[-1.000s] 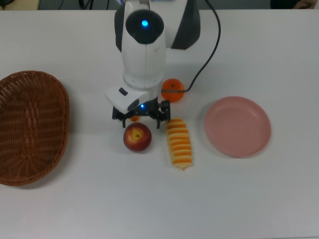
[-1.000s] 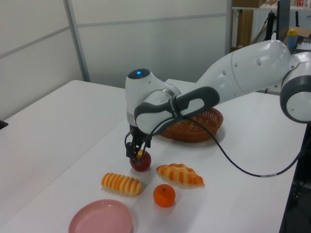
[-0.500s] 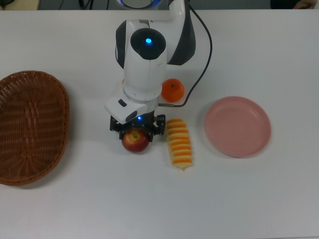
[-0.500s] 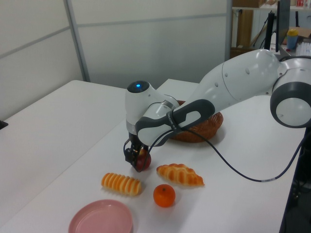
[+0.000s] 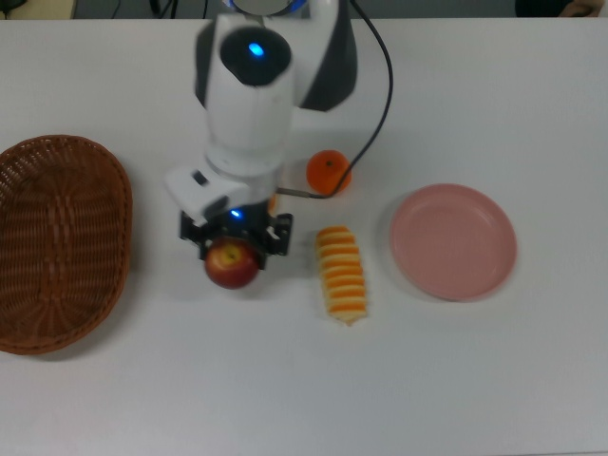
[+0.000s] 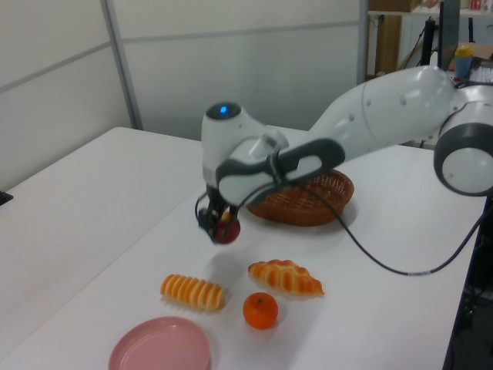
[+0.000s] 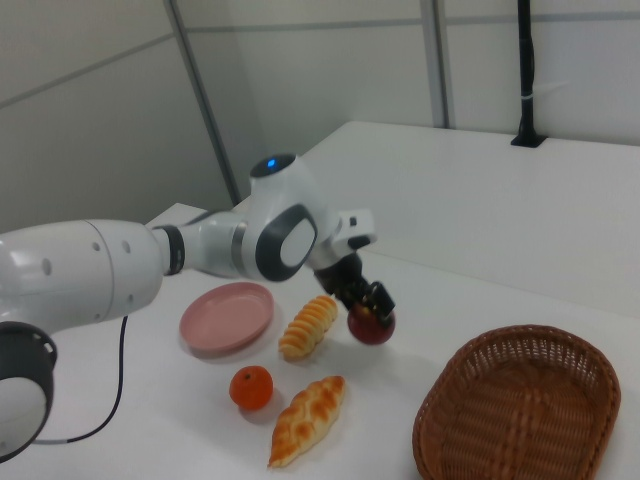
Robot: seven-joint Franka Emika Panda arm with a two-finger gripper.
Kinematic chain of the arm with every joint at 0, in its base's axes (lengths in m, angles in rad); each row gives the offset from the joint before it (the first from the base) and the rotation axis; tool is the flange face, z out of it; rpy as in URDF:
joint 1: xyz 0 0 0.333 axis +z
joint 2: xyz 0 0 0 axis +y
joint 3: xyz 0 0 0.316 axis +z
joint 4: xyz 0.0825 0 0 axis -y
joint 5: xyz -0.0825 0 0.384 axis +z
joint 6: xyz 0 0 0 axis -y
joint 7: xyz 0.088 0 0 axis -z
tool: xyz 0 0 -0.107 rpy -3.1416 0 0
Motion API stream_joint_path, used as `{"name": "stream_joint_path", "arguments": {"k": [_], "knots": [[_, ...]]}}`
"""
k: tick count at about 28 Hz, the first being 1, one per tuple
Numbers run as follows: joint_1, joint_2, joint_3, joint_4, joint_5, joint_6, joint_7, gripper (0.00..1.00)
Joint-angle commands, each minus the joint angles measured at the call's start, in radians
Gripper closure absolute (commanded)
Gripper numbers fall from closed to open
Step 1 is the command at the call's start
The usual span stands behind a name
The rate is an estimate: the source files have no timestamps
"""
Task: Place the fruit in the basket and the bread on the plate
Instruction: 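Carry the apple over the wicker basket and release it inside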
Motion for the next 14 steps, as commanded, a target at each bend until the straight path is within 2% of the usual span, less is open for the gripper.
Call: {"name": "stream_joint_path", "arguments": {"k": [1, 6, 10, 14], "knots": [[-0.047, -0.110, -0.007, -0.012, 0.004, -0.085, 0.014, 0.89], [-0.087, -0.165, -0.048, -0.014, 0.015, -0.105, 0.033, 0.89], [-0.129, -0.158, -0.092, -0.012, 0.027, -0.071, 0.042, 0.89], [-0.194, -0.149, -0.102, -0.017, 0.029, 0.013, 0.033, 0.89]]}}
